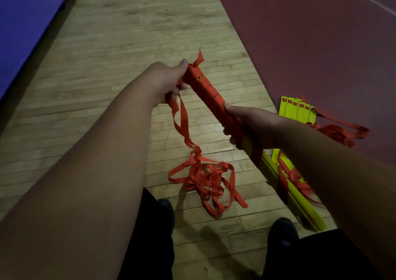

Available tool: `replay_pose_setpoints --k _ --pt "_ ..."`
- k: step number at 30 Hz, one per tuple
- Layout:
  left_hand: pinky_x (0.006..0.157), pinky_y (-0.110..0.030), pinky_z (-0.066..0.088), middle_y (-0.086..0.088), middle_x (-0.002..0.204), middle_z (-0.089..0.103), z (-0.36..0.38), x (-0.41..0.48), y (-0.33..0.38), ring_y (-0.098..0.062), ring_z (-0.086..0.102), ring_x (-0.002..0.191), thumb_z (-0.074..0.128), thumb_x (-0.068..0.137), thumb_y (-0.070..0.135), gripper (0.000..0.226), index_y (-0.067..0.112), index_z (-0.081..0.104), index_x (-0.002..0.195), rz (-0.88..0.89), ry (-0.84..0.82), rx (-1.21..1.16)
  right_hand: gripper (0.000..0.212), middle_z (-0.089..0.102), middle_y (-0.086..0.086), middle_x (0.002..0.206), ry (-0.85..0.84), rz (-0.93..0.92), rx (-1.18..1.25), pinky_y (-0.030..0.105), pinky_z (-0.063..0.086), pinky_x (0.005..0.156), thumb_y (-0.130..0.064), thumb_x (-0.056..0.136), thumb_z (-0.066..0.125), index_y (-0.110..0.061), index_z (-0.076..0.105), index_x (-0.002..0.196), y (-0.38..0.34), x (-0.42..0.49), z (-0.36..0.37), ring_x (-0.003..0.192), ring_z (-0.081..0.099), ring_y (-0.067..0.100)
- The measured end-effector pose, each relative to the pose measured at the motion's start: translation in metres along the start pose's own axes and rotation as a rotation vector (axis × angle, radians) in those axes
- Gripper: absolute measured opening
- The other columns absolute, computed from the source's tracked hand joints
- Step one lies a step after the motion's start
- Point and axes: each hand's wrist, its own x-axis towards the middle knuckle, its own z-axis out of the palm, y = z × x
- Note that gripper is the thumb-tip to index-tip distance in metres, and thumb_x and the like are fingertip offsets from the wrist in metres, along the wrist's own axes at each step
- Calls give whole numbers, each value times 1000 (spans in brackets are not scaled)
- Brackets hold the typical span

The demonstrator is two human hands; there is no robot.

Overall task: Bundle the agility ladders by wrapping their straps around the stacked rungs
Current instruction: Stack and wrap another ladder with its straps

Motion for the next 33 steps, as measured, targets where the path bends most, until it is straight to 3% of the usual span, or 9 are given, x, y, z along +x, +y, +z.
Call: replay_pose_setpoints --k 3,8,14,18,23,26,30,33 --pt "49 -22 44 1 78 68 -2 0 1 -4 44 48 59 111 45 32 14 68 110 -68 -82 -72 54 69 14 121 45 9 -91 40 55 81 -63 98 64 -17 66 127 -3 0 -5 95 63 26" --pt "47 -19 45 5 70 68 -1 -5 2 -1 49 49 62 111 23 17 11 73 109 -72 -102 -13 51 72 10 110 145 -14 -236 36 54 75 -44 89 85 -16 64 126 1 2 -5 96 69 23" --pt "55 -26 57 -2 70 69 22 -18 11 -9 61 55 61 112 26 21 10 75 109 60 -154 -119 33 77 4 91 208 -50 -395 35 54 73 -40 86 88 -16 74 105 11 10 4 82 74 19" --pt "64 -32 61 -7 81 73 31 -20 11 -15 67 63 51 113 13 25 9 75 111 113 -195 -171 27 76 1 84 256 -104 -336 33 54 70 -37 89 81 -12 76 100 9 11 14 74 72 18" --pt "70 -35 63 -9 93 78 33 -22 10 -18 71 69 48 114 17 28 13 75 113 154 -127 -22 22 81 8 90 253 -124 -230 36 58 77 -28 92 76 -9 75 102 8 14 16 80 76 21" --pt "72 -36 66 -14 98 81 36 -25 10 -19 74 70 58 111 20 20 10 74 114 117 -150 54 26 73 15 87 280 -84 -89 48 66 77 -21 93 75 -3 68 111 11 18 11 81 81 32" --pt "61 -30 62 -12 88 81 53 -30 11 -14 68 60 49 111 11 21 7 69 116 95 -153 151 32 70 11 84 441 -65 -244 36 59 60 -32 96 74 -7 65 114 12 25 14 67 71 24" --pt "60 -30 61 -11 90 81 62 -36 16 -14 67 61 51 105 9 20 3 68 114 15 -169 103 37 65 4 75 551 -113 -496 23 47 50 -49 101 70 -13 64 102 10 27 24 58 62 16"
